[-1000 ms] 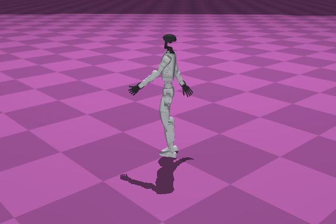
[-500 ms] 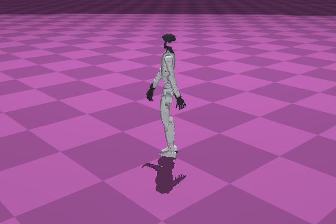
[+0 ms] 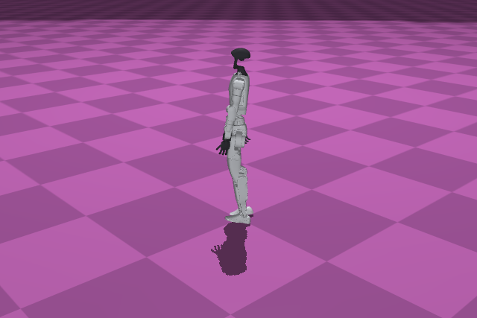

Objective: In place motions

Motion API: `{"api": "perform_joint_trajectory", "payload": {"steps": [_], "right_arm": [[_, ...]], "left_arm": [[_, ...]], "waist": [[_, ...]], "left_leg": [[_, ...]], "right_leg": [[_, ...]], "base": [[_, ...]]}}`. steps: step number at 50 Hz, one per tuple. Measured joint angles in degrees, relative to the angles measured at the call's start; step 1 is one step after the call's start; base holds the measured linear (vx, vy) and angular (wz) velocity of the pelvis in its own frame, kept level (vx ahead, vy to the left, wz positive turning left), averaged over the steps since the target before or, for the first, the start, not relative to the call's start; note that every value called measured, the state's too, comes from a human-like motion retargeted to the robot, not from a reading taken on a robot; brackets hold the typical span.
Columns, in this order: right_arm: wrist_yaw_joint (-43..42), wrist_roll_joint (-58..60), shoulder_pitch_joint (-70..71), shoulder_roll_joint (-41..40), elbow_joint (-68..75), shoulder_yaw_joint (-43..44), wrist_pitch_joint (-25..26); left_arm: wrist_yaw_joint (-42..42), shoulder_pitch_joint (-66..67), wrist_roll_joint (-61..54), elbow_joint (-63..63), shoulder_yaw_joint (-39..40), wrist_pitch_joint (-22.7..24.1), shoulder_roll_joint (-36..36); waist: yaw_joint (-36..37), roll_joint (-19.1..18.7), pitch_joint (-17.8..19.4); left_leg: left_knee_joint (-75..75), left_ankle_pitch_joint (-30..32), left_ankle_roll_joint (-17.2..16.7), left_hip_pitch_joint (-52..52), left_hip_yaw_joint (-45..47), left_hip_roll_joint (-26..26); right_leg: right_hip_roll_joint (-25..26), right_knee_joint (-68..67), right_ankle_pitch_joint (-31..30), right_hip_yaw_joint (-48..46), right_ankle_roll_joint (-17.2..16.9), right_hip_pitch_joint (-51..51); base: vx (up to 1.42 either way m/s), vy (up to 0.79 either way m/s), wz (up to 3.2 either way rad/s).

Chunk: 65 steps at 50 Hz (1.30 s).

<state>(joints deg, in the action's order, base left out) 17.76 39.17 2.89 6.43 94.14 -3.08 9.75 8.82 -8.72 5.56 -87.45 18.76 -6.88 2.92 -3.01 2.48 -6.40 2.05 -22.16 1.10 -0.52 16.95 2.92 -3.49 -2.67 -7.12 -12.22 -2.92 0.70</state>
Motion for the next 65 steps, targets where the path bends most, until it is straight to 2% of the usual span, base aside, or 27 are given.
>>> {"api": "perform_joint_trajectory", "payload": {"steps": [3,9,13,16,23,30,33,36,42,48,52,55,60,65], "right_arm": [[-0.7,-1.2,-5.8,3.0,2.7,4.5,1.5],[-6.0,-6.5,-15.6,8.0,3.3,12.7,2.2],[-8.2,-11.6,-17.9,9.6,3.3,14.7,3.8],[-9.2,-15.7,-16.7,9.2,3.3,15.3,1.8],[-10.2,-25.8,-6.6,4.0,3.3,11.7,-6.1],[-0.9,-26.5,6.1,-3.0,-9.2,2.5,-8.1],[2.5,-26.0,10.7,-5.7,-18.0,-2.0,-10.3],[3.7,-25.8,14.3,-7.2,-25.6,-6.7,-12.7],[3.2,-22.8,17.3,-6.9,-34.8,-11.6,-16.2],[2.0,-16.5,12.7,-4.5,-33.8,-12.2,-17.5],[0.3,-11.4,7.7,-3.3,-23.9,-8.9,-16.5],[-0.1,-8.6,3.6,-1.9,-12.9,-3.7,-13.7],[0.6,-12.6,-5.8,1.9,1.1,6.7,-10.3],[-3.1,-19.5,-16.9,5.7,3.3,13.0,-9.3]], "left_arm": [[3.5,-6.9,0.1,5.1,-2.6,1.3,-0.5],[3.7,-16.6,-0.9,13.1,-6.4,4.7,-0.9],[4.6,-18.6,-2.0,15.9,-6.8,6.3,-1.4],[5.5,-17.2,-1.2,16.6,-6.1,6.9,-1.9],[3.0,-7.0,3.7,7.8,-3.0,6.9,-2.3],[-0.3,10.6,8.2,-9.9,5.3,-0.2,2.5],[-0.9,22.3,7.1,-9.9,6.6,-2.2,3.7],[-2.0,31.4,8.4,-9.9,9.4,-1.9,3.9],[-3.9,38.7,7.7,-9.9,13.1,-2.3,3.6],[-4.8,30.4,2.7,-9.6,13.1,-1.0,3.0],[-5.2,18.4,-1.7,-8.3,11.1,-0.1,1.5],[-3.2,8.0,-4.9,-7.3,7.9,0.0,0.6],[6.0,-7.2,-4.6,1.5,-0.3,0.1,-2.2],[9.4,-17.2,-3.7,13.9,-6.5,3.9,-4.5]], "waist": [[-0.7,0.1,-0.2],[-0.6,0.0,-0.1],[-0.8,-0.4,0.0],[-0.9,-0.8,0.1],[0.7,-1.4,0.5],[1.9,-1.8,0.9],[1.5,-2.0,1.1],[0.8,-2.3,1.4],[0.8,-2.0,1.5],[1.0,-1.3,0.8],[1.4,-0.6,0.4],[1.5,0.1,0.4],[1.9,1.2,1.0],[2.7,1.5,1.2]], "left_leg": [[0.1,0.0,-0.1,-0.3,0.3,0.1],[0.2,0.0,-0.3,-0.5,1.2,0.2],[0.2,0.0,-0.3,-0.6,1.5,0.1],[0.2,0.1,-0.3,-0.7,1.3,0.1],[0.2,0.4,-0.1,-1.0,-0.4,0.4],[-0.3,0.4,0.0,-0.4,-0.6,0.4],[-0.5,0.2,-0.1,-0.1,0.1,0.1],[-0.6,0.1,-0.2,0.2,0.7,-0.1],[-0.6,0.0,-0.3,0.5,0.7,-0.2],[-0.3,0.1,-0.2,-0.1,0.0,-0.2],[0.1,0.2,-0.1,-0.6,-0.4,-0.1],[0.4,0.3,0.1,-0.6,-1.4,0.3],[0.8,0.6,0.3,-0.5,-3.0,0.9],[0.8,0.5,0.3,-0.4,-2.1,0.9]], "right_leg": [[-0.2,0.1,0.0,0.1,0.0,0.2],[-0.6,0.2,-0.2,0.2,0.0,0.6],[-0.6,0.1,-0.3,0.1,-0.1,0.8],[-0.7,0.1,-0.3,-0.2,-0.1,0.8],[-0.6,0.1,0.0,-0.8,0.1,0.5],[-0.4,-0.1,0.0,-0.6,0.0,0.7],[-0.2,-0.3,-0.1,0.1,-0.1,1.0],[0.1,-0.3,-0.2,0.7,-0.1,1.2],[0.2,-0.3,-0.3,0.7,-0.1,1.0],[0.1,-0.1,-0.1,-0.1,-0.2,0.8],[0.1,0.1,0.1,-0.7,-0.1,0.4],[-0.1,0.3,0.4,-1.8,0.0,-0.6],[-0.7,0.3,1.1,-3.3,-0.2,-1.9],[-0.8,0.1,1.3,-2.4,0.0,-1.6]], "base": [[0.0,0.0,0.0],[0.0,0.0,0.0],[0.0,0.0,0.0],[0.0,0.0,0.0],[-0.01,0.01,0.16],[0.0,0.0,0.03],[0.0,-0.01,-0.13],[0.0,0.0,-0.06],[0.0,0.0,0.0],[0.0,0.0,0.0],[0.01,0.0,0.05],[0.05,0.0,0.29],[0.04,0.0,0.24],[0.0,0.0,-0.14]]}}
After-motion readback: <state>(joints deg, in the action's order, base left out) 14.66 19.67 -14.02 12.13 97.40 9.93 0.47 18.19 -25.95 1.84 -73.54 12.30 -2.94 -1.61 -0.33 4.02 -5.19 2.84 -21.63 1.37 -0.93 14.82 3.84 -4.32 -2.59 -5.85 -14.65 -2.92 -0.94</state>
